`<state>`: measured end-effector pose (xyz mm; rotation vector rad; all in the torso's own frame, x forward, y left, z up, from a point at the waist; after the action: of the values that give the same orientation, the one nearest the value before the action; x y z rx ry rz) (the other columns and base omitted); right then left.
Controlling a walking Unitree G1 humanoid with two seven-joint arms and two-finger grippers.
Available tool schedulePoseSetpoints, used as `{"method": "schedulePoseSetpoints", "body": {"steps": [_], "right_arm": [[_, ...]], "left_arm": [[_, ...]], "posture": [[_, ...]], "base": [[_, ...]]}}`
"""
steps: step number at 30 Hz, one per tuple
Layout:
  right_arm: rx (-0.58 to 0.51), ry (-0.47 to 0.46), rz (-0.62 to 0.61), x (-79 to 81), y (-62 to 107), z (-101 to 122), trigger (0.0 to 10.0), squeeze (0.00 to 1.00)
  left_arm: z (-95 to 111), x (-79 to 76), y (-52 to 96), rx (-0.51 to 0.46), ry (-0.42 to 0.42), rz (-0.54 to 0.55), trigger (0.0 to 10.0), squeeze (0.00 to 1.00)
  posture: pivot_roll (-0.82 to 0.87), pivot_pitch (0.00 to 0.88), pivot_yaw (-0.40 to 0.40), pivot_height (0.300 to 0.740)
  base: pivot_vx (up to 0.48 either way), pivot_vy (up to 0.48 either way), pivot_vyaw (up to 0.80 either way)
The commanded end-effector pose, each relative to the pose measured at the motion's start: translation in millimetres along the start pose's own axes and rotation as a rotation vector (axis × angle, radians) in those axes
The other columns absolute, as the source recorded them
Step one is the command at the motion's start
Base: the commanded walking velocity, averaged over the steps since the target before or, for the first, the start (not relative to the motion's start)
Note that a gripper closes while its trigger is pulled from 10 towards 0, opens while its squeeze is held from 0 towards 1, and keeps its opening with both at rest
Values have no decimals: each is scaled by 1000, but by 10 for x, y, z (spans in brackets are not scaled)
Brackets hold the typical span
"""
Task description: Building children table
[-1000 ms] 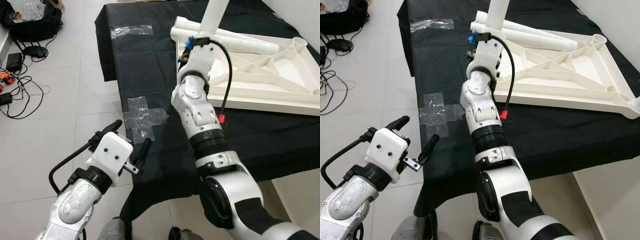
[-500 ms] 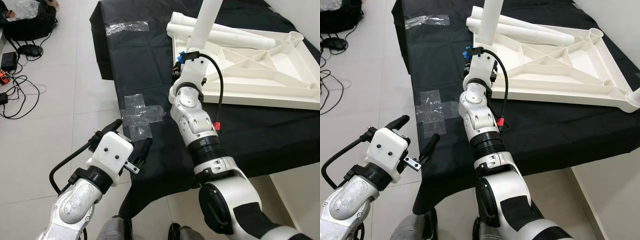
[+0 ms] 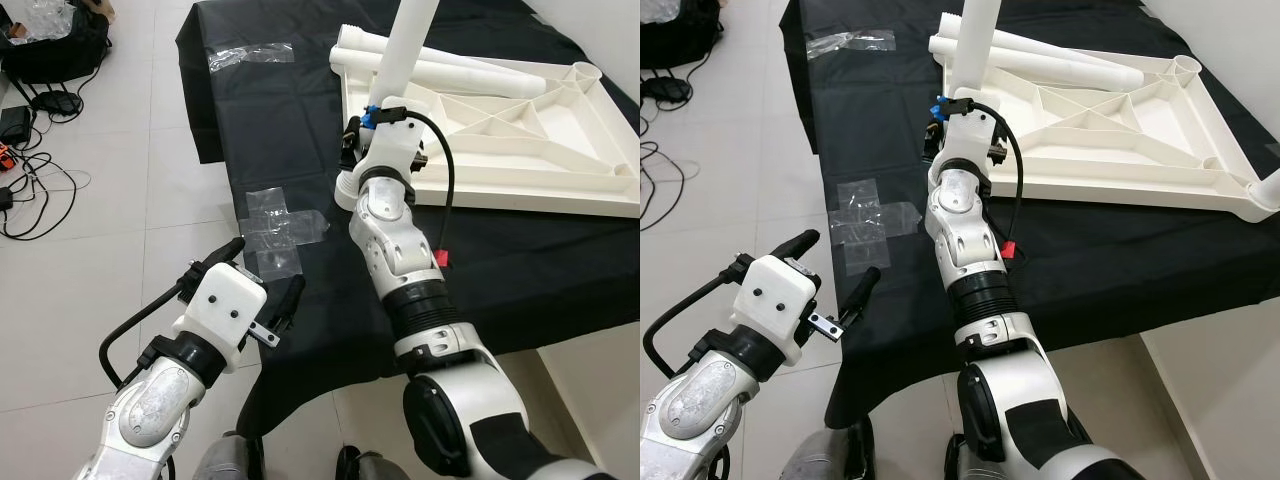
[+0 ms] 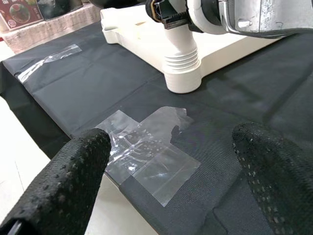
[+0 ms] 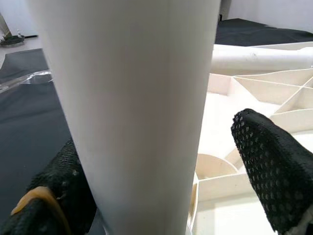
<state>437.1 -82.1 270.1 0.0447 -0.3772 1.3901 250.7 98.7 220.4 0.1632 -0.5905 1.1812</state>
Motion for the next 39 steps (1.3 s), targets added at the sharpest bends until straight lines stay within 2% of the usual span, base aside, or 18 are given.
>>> {"method": "schedulePoseSetpoints", "body": {"steps": [1,2,21,25,39], "right_arm": [[3,-24,1,-31,22,-24,10000,957],[7,-34,14,-22,32,-25,10000,0],[54,-104,136,-17,185,-59,10000,0],[90,-168,223,37,279,-85,10000,0],[94,-160,287,-28,375,-28,10000,0]], "left_arm": [[-35,-49,1,10,4,-15,10000,0],[-35,-50,-3,9,5,-15,10000,0],[-34,-52,-21,2,7,-18,10000,0],[-35,-52,-27,0,6,-19,10000,0],[-40,-60,-32,-3,12,-19,10000,0]], "posture": [[120,239,-101,740],[119,237,-101,740],[113,236,-98,740],[113,235,-96,740],[106,232,-96,740]], "base": [[0,0,0],[0,0,0],[0,0,0],[0,0,0],[0,0,0]]}}
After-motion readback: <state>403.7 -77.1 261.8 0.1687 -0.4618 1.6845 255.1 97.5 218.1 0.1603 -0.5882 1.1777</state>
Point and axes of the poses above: a point about 5 cm out from each wrist's last joint towards the gripper, its own y axis pointing back from the gripper into the wrist, its own z axis along the axis of the wrist's last joint, x = y × z, the point moved 5 cm from there along -y, pointing out of the wrist towards the gripper, and after that the axes turned 10 degrees about -y, right-handed, at the moved point
